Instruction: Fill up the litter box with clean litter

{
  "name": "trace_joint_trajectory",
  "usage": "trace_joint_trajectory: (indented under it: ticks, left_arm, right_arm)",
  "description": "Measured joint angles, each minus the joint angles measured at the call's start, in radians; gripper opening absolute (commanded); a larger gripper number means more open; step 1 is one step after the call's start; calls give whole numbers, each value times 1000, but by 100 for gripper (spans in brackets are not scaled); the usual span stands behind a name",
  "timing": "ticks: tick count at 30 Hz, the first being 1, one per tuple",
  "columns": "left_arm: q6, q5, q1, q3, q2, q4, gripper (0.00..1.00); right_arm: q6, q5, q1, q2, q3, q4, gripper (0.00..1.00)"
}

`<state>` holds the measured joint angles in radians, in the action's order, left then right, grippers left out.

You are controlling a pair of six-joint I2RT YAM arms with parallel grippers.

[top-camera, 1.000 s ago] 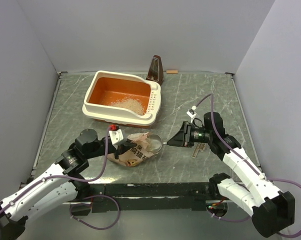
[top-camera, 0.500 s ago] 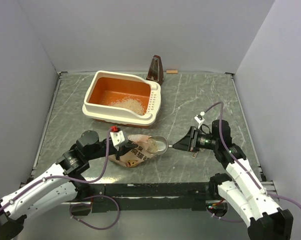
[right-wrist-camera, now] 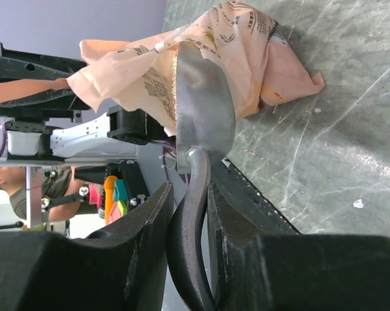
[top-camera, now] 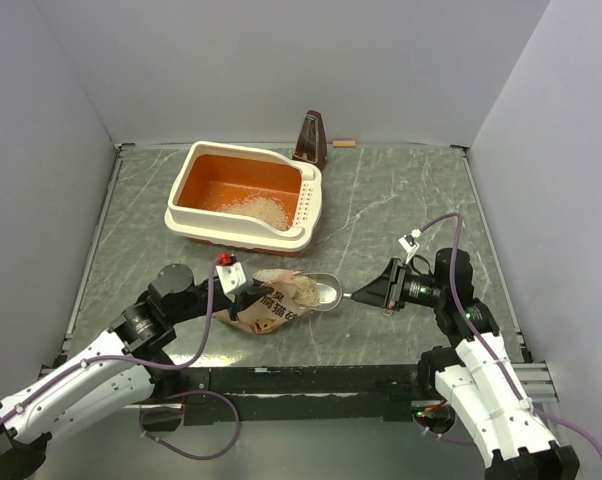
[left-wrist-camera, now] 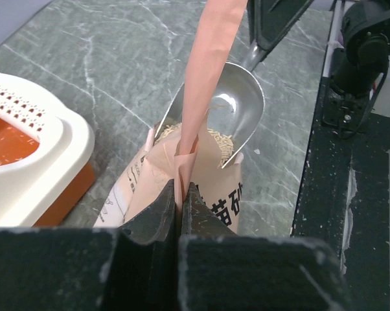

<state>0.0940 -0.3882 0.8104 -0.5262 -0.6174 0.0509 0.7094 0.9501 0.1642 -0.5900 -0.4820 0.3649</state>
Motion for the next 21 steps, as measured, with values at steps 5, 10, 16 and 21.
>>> trace_joint_trajectory:
  ticks: [5,10,16,21]
  left_arm:
    - [0,35,4,19,49,2,1]
    - [1,55,6,29,86,9,1]
    - [3,86,8,39,135,22,1]
    - [9,117,9,50,185,30,1]
  right_arm:
    - [9,18,-5,19,0,3,0]
    - [31,29,-5,29,0,-3,0]
    - [58,32,-5,39,-3,-2,0]
    - [88,39,-5,39,-15,-3,0]
